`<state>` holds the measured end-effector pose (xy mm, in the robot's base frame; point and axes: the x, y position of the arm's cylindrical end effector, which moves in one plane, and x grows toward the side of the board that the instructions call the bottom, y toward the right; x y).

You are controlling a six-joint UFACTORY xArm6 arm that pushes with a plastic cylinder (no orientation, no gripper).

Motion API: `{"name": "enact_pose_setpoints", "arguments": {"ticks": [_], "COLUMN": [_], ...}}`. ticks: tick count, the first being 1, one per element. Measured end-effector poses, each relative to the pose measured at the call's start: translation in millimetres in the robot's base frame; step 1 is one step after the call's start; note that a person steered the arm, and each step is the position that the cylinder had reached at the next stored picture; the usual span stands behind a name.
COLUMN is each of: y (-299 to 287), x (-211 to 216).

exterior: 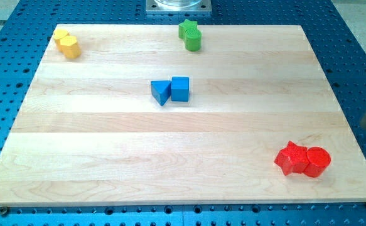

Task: Separate the red blocks from each other

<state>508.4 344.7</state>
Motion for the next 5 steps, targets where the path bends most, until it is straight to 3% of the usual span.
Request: {"name": "enact_pose_setpoints", "arguments": {"ticks": [1,3,5], "y": [-13.9,-124.5,-191.4], "x": [50.8,67.8,77.9]}}
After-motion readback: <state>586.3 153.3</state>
